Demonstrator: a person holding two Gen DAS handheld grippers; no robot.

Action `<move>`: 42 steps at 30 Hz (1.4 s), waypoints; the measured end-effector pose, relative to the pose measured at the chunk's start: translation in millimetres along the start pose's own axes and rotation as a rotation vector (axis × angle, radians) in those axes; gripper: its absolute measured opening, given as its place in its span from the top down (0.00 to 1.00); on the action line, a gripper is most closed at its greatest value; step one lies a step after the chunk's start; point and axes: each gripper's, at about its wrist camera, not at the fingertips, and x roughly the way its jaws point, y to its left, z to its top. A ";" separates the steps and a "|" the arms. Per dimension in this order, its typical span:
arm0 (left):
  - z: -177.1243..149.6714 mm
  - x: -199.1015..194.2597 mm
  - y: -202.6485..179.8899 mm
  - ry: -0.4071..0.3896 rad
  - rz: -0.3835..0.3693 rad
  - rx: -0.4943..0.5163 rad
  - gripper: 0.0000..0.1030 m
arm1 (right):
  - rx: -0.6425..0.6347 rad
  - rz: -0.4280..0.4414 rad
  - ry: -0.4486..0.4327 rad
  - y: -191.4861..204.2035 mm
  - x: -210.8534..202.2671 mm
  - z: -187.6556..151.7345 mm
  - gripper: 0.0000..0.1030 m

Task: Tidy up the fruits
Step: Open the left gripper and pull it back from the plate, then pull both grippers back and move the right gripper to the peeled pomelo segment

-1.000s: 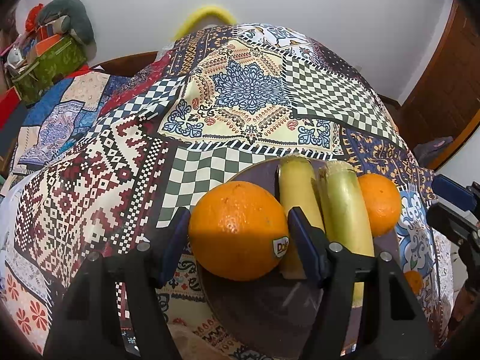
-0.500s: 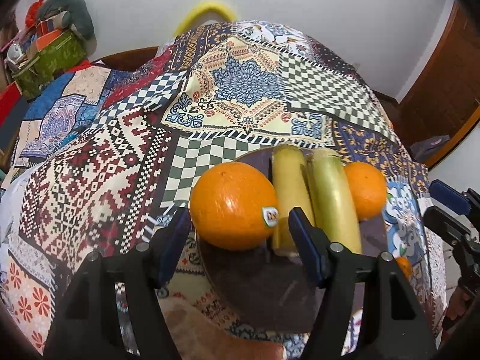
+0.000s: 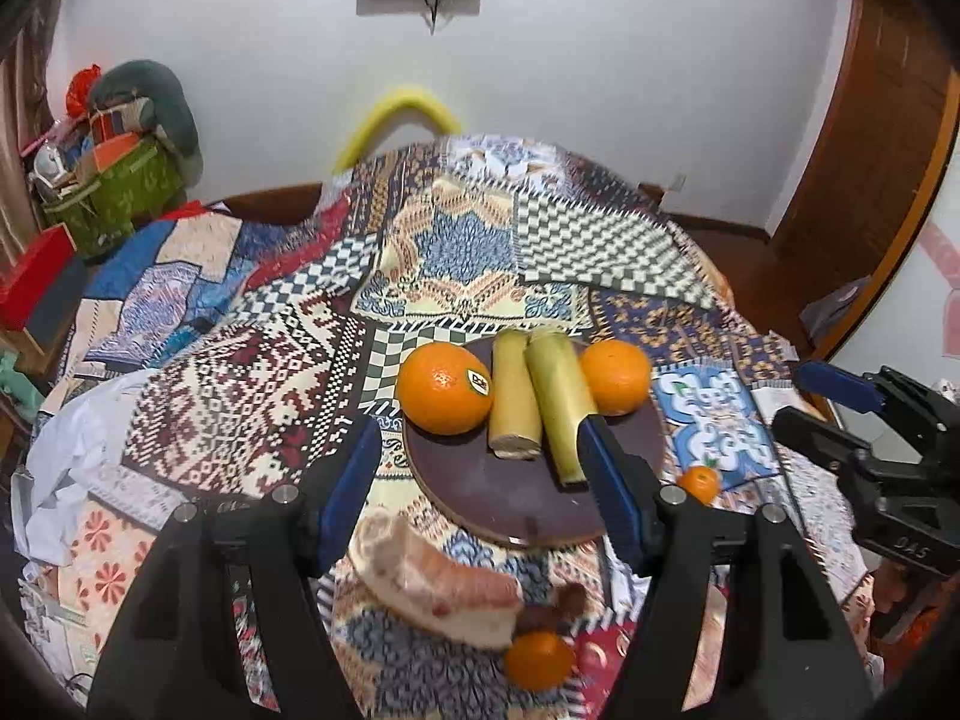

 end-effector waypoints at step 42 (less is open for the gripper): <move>-129.3 -44.3 -11.1 0.089 0.006 -0.023 0.35 | -0.015 0.036 0.265 72.2 11.9 -116.6 0.33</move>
